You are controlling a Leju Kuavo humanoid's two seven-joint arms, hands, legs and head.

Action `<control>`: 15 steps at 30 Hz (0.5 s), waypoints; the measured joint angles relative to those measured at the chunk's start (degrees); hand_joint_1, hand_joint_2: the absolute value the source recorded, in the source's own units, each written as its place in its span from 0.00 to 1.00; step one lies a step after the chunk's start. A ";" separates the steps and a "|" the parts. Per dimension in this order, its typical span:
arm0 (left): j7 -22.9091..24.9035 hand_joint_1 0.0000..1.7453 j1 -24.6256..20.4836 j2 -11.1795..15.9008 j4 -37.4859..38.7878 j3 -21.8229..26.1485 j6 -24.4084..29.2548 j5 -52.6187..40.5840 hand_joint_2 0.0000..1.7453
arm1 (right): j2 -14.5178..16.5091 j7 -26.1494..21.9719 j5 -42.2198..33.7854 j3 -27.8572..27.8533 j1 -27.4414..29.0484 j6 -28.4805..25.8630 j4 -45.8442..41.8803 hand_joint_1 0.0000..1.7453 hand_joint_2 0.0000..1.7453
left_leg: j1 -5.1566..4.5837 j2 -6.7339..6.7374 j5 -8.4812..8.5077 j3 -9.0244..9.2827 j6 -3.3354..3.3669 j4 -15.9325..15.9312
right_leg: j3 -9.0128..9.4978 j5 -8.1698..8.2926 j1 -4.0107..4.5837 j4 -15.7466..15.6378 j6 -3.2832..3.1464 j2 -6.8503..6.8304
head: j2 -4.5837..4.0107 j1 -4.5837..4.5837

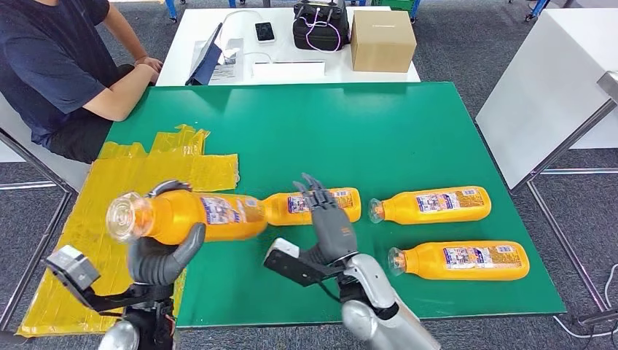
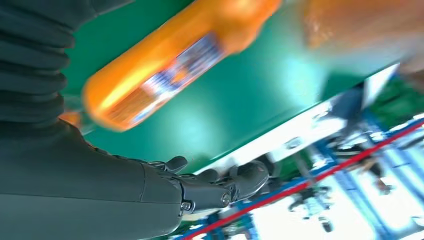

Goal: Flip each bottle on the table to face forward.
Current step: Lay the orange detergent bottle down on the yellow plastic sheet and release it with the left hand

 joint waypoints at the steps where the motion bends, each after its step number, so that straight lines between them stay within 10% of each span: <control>1: -0.96 1.00 0.35 -0.05 -0.50 1.37 1.04 -4.84 1.00 | -0.77 -0.26 -0.19 -1.92 0.36 0.95 -0.50 0.00 0.00 | 0.00 0.00 0.00 0.00 0.00 0.00 | 0.00 0.00 0.00 0.00 0.00 0.00 | 0.00 0.00; 15: 7.01 1.00 2.00 -0.52 -2.16 9.21 2.31 -65.26 1.00 | -3.70 -0.18 3.68 -17.52 4.14 7.75 -6.74 0.00 0.00 | 0.01 0.03 0.00 0.02 0.00 0.01 | -0.02 0.00 0.02 -0.01 0.00 0.00 | 0.00 -0.02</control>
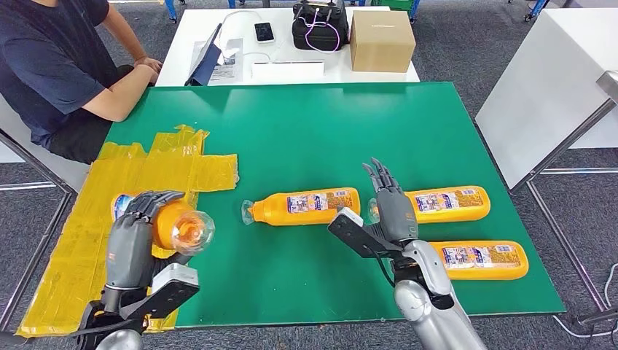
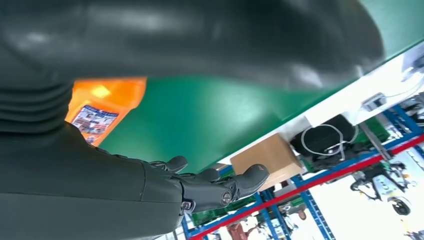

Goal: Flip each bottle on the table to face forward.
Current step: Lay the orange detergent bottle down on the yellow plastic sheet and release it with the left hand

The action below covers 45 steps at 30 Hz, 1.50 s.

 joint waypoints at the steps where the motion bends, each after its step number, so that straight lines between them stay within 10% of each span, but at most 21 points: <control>1: 1.52 1.00 -0.31 0.48 0.72 -0.31 -1.07 -2.75 1.00 | -0.01 0.22 0.25 -0.35 -0.04 0.31 -0.03 0.00 0.00 | 0.00 0.00 0.00 0.00 0.00 0.00 | 0.00 0.00 0.00 0.00 0.00 0.00 | 0.00 0.01; 10: 11.33 1.00 -5.95 6.68 14.80 -5.28 -9.52 -14.15 1.00 | 0.47 0.87 1.05 -1.26 -4.57 3.03 3.78 0.00 0.00 | 0.00 0.04 0.08 0.00 0.06 0.00 | 0.04 0.02 -0.01 0.02 0.00 0.00 | 0.00 0.02; 12: 13.29 0.59 -7.46 8.04 18.69 -6.39 -11.45 -15.53 1.00 | 0.95 0.89 1.15 -1.00 -5.87 3.38 5.32 0.00 0.00 | 0.00 0.04 0.08 0.00 0.06 0.00 | 0.03 0.02 0.00 0.03 0.00 0.00 | 0.00 0.01; 14: 14.66 0.09 -8.90 9.21 22.58 -7.35 -12.79 -16.22 0.50 | 1.49 0.92 1.28 -0.46 -7.13 3.78 7.09 0.00 0.00 | 0.00 0.05 0.08 0.00 0.06 0.00 | 0.03 0.02 0.00 0.04 0.00 0.00 | 0.00 0.01; 15: 15.06 0.00 -9.47 9.67 24.18 -7.67 -13.10 -16.29 0.25 | 1.71 0.97 1.37 -0.17 -7.66 3.98 7.89 0.00 0.00 | 0.00 0.04 0.08 -0.01 0.06 0.00 | 0.02 0.02 0.01 0.04 0.00 0.00 | 0.00 0.01; 16: 15.40 0.00 -10.00 10.08 25.73 -7.95 -13.29 -16.26 0.00 | 1.88 1.04 1.53 0.14 -8.16 4.17 8.71 0.00 0.00 | 0.00 0.04 0.08 -0.01 0.06 0.00 | 0.02 0.02 0.01 0.04 0.00 0.00 | 0.00 0.01; 29: 16.91 0.00 -14.38 11.53 33.23 -8.68 -14.61 -14.83 0.00 | 2.54 1.88 2.35 3.25 -12.99 5.86 17.08 0.00 0.00 | -0.02 -0.04 0.10 0.02 0.09 0.00 | 0.11 0.02 -0.02 0.04 0.01 -0.01 | 0.00 0.02; 33: 16.92 0.00 -14.76 11.58 33.77 -8.79 -14.94 -14.47 0.00 | 2.56 1.88 2.28 3.51 -13.40 6.12 17.99 0.00 1.00 | -0.01 -0.04 0.10 0.05 0.09 0.00 | 0.12 0.02 0.00 0.05 0.01 -0.01 | 0.00 0.00; 45: 9.32 0.00 -17.12 14.09 30.35 -7.64 -27.58 22.78 0.00 | 3.21 -3.94 -1.10 9.76 -20.88 13.38 32.17 0.00 1.00 | 0.00 -0.15 0.25 0.11 -0.01 0.00 | 0.17 0.12 0.01 0.15 -0.14 -0.06 | 0.00 0.03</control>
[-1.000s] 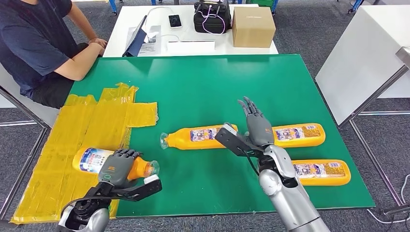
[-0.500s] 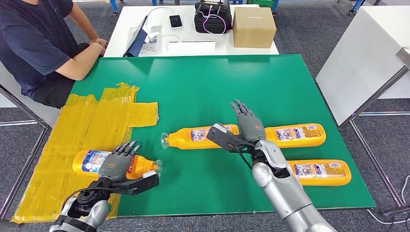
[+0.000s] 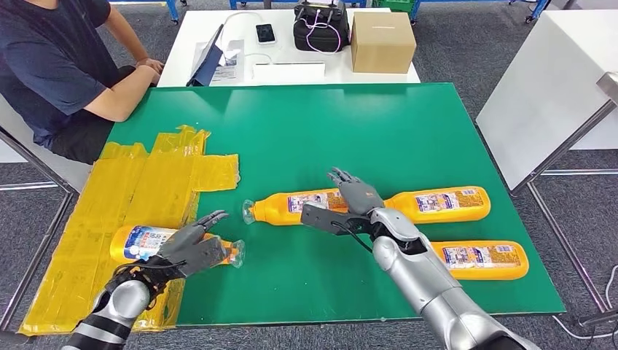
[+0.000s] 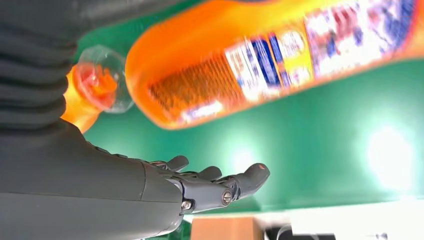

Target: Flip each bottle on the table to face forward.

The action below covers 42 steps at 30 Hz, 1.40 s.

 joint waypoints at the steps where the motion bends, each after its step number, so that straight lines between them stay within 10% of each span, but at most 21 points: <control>1: -0.99 0.00 0.80 -0.08 -1.28 0.64 0.04 3.31 0.00 | -0.02 -0.45 -0.10 0.59 -0.53 0.27 1.22 0.00 1.00 | 0.00 0.02 0.00 -0.02 0.00 0.00 | -0.03 0.01 0.00 0.00 0.00 0.01 | 0.00 -0.01; 9: -8.00 0.00 8.56 -5.67 -16.30 7.82 0.60 32.45 0.00 | 0.38 -2.88 1.01 6.26 -4.51 0.65 10.20 0.00 1.00 | -0.02 0.01 -0.02 -0.24 0.01 0.02 | -0.24 0.02 -0.03 -0.03 0.02 0.00 | 0.00 -0.02; 38: -9.89 0.00 11.06 -8.99 -20.90 10.09 1.15 35.10 0.00 | 2.59 -1.66 4.16 14.47 -9.26 2.64 20.39 0.00 1.00 | 0.01 0.05 0.01 0.04 -0.01 0.01 | 0.00 0.02 0.02 -0.03 0.01 0.00 | 0.00 -0.01; 42: -10.31 0.00 11.06 -9.05 -20.90 10.12 1.14 35.55 0.00 | 2.60 -1.58 5.20 14.97 -9.53 3.37 20.83 0.97 1.00 | 0.01 0.08 0.00 0.06 -0.01 0.01 | 0.00 0.02 0.02 -0.03 0.01 0.01 | 0.00 -0.01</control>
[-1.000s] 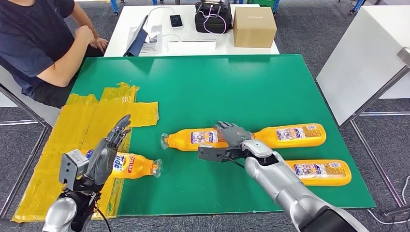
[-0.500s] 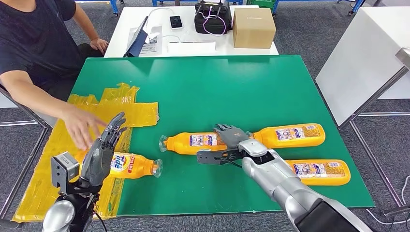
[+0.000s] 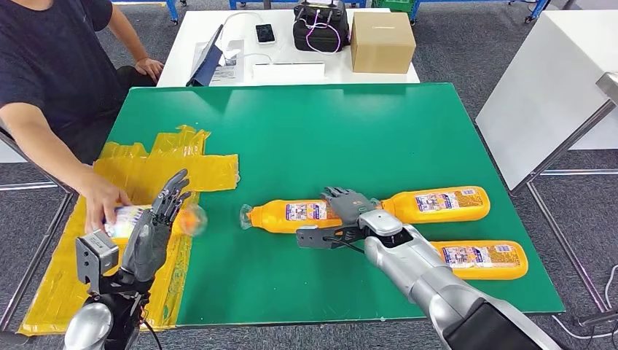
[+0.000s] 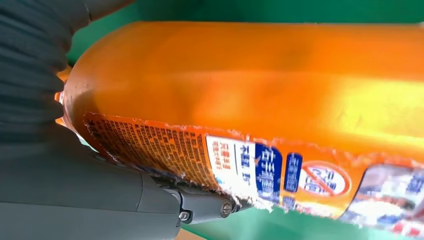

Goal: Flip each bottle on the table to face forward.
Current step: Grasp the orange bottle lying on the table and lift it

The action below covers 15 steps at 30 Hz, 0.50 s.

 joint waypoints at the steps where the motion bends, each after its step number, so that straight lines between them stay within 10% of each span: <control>1: -0.30 0.00 0.00 -0.05 0.00 0.01 -0.01 0.33 0.00 | 0.02 0.02 0.61 0.44 -0.15 0.32 0.37 1.00 1.00 | 0.00 0.02 0.00 0.02 0.00 0.00 | 0.01 0.00 0.00 0.00 0.00 0.01 | 0.00 -0.01; 10: 0.31 0.00 -0.97 -1.27 -0.98 0.00 1.18 3.08 0.00 | 1.38 2.36 3.42 3.84 -0.64 -0.91 2.73 1.00 1.00 | 0.00 0.24 -0.07 0.52 -0.02 -0.02 | 0.27 -0.01 0.00 -0.06 -0.03 0.08 | 0.00 -0.01; 15: -1.58 0.00 0.94 -2.62 -2.57 1.01 2.58 7.58 0.00 | 1.25 1.45 -2.16 2.10 2.09 -10.75 0.75 1.00 1.00 | 0.00 0.24 -0.06 0.52 -0.02 -0.03 | 0.42 0.01 0.01 -0.04 -0.04 0.10 | 0.00 0.02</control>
